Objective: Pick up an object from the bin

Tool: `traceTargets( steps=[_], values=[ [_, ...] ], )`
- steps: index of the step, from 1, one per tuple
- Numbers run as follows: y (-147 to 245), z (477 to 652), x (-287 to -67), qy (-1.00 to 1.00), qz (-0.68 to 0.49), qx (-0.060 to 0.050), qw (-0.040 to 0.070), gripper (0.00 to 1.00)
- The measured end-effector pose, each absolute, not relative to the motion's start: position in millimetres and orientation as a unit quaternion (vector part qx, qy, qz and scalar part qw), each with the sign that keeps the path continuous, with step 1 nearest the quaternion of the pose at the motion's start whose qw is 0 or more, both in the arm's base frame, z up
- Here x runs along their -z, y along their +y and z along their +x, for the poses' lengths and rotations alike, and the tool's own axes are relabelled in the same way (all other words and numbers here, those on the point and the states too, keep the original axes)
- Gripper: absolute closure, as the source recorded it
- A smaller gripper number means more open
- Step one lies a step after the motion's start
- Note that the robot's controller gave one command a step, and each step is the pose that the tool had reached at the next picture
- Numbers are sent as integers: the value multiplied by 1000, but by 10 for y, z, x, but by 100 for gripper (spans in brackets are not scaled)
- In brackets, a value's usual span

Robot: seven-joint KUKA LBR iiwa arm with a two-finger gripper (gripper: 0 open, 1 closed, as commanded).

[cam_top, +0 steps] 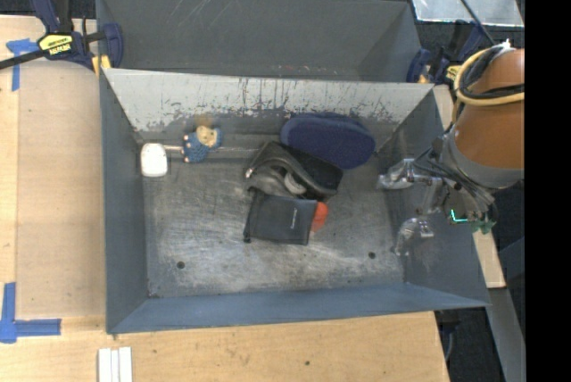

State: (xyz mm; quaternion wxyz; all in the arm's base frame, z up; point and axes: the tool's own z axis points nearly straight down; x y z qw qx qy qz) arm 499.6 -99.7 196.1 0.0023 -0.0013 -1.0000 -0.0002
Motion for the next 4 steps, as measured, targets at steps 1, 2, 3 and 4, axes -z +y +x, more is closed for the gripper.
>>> traceTargets(
  steps=[1, 2, 3, 4],
  values=[
    [-721, 5604, -1116, -999, 42, -6, -15, 0],
    [-267, 5735, -853, -998, 53, -2, -16, 0],
    [454, 5677, -837, -997, 75, -3, -16, 0],
    [1155, 5617, -816, -979, 203, -3, -18, 0]
  ],
)
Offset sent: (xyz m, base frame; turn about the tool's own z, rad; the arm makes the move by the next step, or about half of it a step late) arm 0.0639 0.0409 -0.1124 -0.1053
